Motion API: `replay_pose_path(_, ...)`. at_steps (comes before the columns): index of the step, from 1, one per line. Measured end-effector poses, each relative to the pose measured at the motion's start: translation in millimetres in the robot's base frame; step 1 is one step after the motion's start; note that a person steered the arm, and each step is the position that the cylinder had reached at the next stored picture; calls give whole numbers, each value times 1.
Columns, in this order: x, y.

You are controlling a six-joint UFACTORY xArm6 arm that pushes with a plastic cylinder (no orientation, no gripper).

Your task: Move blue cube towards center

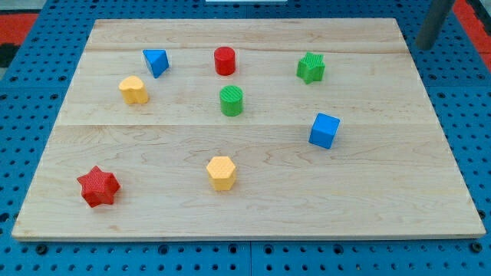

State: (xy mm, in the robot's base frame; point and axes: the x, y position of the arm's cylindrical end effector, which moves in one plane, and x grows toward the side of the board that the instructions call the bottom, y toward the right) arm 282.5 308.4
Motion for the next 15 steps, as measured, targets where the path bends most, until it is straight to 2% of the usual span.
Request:
replay_pose_path(1, 41, -18)
replay_pose_path(4, 158, -138)
replay_pose_path(5, 168, -203)
replay_pose_path(6, 168, -239)
replay_pose_path(8, 175, -207)
replay_pose_path(9, 191, -232)
replay_pose_path(10, 188, -312)
replay_pose_path(11, 186, -347)
replay_pose_path(12, 186, -330)
replay_pose_path(13, 187, -417)
replay_pose_path(14, 189, -461)
replay_pose_path(15, 153, -477)
